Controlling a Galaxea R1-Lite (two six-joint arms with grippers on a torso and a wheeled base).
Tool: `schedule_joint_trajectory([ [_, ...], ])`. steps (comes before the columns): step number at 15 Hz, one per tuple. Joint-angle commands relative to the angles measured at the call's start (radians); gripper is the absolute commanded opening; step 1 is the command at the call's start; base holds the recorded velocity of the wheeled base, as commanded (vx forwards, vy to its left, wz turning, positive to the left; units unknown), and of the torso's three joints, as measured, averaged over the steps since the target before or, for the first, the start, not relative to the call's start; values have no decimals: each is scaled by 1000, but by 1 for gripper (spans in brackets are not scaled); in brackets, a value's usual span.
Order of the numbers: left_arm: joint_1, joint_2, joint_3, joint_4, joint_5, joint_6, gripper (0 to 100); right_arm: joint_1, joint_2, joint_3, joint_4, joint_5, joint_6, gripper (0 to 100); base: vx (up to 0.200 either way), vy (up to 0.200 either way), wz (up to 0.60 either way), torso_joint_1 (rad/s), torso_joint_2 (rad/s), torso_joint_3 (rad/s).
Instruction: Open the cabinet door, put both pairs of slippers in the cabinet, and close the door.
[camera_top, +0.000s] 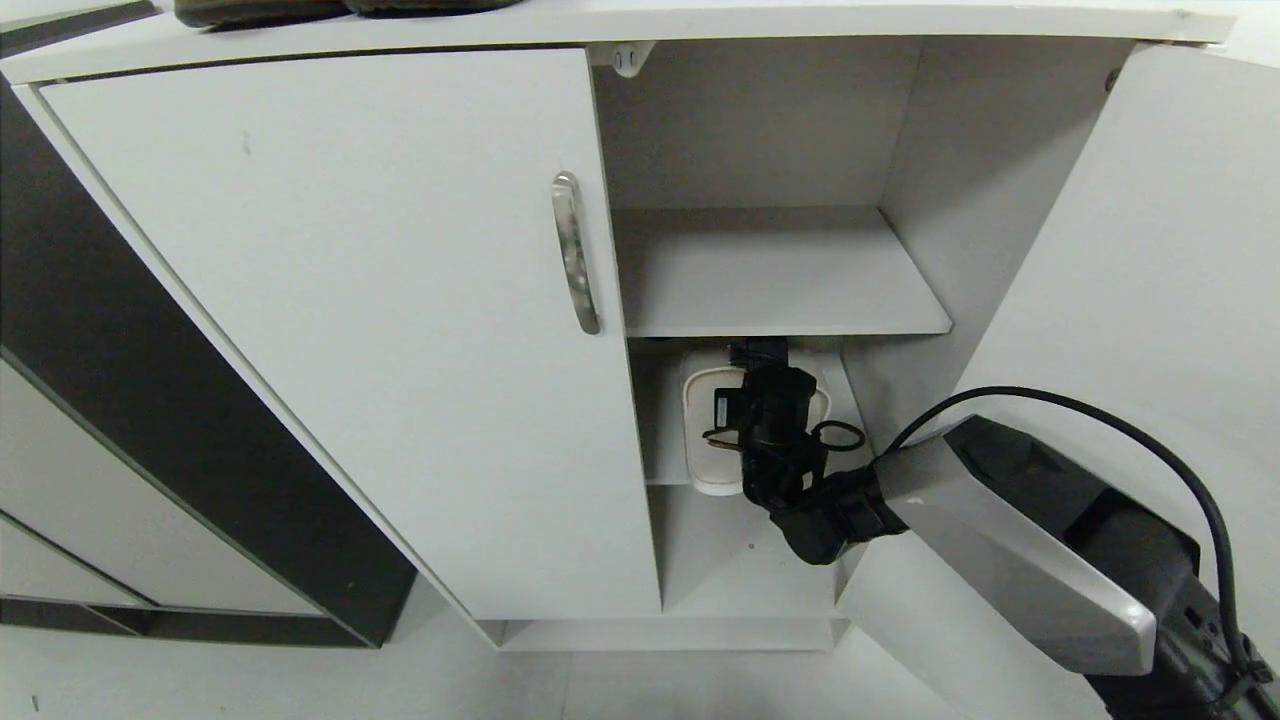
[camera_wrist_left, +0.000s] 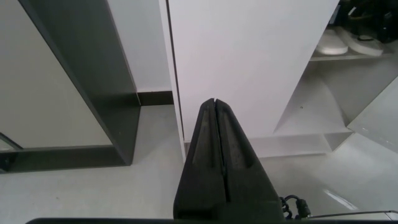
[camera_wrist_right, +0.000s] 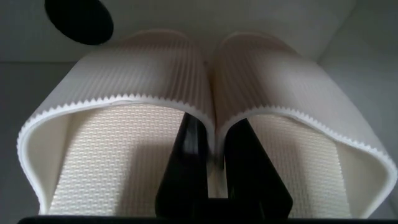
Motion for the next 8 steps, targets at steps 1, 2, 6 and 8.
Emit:
schedule_joint_trajectory([
  [1, 0, 1, 0, 0, 0, 0, 0, -12, 53, -72, 20, 0, -12, 0, 0, 0, 0, 0, 0, 0],
  [2, 0, 1, 0, 0, 0, -1, 0, -14, 62, -87, 25, 0, -12, 0, 0, 0, 0, 0, 0, 0],
  [6, 0, 1, 0, 0, 0, -1, 0, -23, 97, -144, 63, 0, -23, 0, 0, 0, 0, 0, 0, 0],
  [8, 0, 1, 0, 0, 0, -1, 0, -29, 100, -147, 64, 0, -23, 0, 0, 0, 0, 0, 0, 0],
])
